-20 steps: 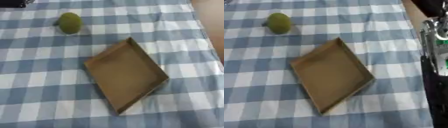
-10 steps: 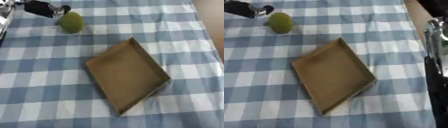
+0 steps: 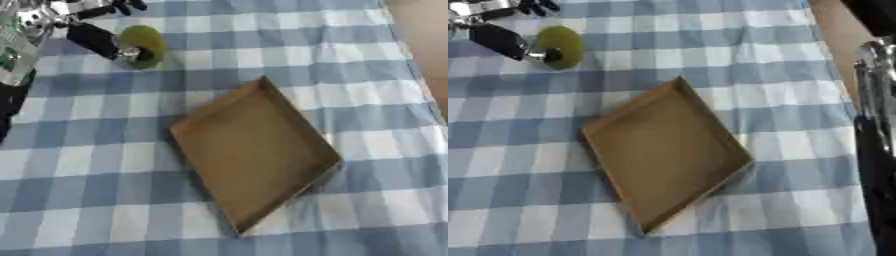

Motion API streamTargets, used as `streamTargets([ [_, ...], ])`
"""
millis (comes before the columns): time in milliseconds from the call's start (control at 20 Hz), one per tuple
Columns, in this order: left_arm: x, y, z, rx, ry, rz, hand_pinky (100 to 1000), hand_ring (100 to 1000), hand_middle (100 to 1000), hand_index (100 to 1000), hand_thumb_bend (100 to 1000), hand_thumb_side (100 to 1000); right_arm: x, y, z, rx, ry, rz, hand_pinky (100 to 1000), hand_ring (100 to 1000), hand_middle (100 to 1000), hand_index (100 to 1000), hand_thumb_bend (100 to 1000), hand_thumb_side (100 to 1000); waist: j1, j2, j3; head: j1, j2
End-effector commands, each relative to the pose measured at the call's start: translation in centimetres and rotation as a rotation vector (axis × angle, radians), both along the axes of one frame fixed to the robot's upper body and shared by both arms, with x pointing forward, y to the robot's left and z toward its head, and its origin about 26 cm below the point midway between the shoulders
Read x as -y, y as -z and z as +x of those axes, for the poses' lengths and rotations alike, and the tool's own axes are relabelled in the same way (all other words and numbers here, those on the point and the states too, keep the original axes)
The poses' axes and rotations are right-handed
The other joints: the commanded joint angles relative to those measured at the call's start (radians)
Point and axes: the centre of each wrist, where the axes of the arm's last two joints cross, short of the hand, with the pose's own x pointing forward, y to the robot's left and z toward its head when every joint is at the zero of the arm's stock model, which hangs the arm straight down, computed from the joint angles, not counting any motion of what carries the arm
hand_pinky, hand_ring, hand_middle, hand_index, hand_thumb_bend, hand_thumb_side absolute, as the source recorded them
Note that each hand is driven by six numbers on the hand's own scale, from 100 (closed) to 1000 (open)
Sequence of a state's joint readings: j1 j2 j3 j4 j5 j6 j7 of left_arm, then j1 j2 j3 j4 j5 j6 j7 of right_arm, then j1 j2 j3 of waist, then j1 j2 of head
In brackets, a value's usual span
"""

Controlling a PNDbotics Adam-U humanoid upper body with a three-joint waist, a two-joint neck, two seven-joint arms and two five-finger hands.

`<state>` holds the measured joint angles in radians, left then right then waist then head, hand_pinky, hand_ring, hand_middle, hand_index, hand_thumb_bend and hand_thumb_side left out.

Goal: Pick up objects on the table and place them in the box.

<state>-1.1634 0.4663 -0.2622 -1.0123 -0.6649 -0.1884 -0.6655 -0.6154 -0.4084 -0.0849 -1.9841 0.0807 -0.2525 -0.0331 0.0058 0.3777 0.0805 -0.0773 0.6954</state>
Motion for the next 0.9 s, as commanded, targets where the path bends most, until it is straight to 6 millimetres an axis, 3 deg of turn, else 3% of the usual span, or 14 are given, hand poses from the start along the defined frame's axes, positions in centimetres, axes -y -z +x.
streamTargets([
  [50, -1.7, -2.1, -0.2, 0.022, -0.033, 0.041, 944, 925, 933, 958, 634, 590, 0.0, -0.8, -0.5, 0.031, -0.003, -0.021, 886, 914, 604, 829, 100, 470, 0.003, -0.019, -0.003, 0.001, -0.012],
  [550, -2.4, -1.6, 0.3, 0.086, -0.139, 0.033, 938, 935, 911, 965, 583, 513, -0.1, -0.9, -0.4, 0.032, -0.01, -0.025, 886, 914, 602, 829, 100, 470, 0.007, -0.01, -0.014, 0.015, -0.024],
  [900, -2.6, -0.6, 0.7, 0.102, -0.186, 0.001, 904, 918, 881, 955, 461, 445, -0.2, -1.0, -0.4, 0.034, -0.016, -0.023, 887, 916, 600, 829, 100, 470, 0.004, -0.001, -0.022, 0.025, -0.03],
])
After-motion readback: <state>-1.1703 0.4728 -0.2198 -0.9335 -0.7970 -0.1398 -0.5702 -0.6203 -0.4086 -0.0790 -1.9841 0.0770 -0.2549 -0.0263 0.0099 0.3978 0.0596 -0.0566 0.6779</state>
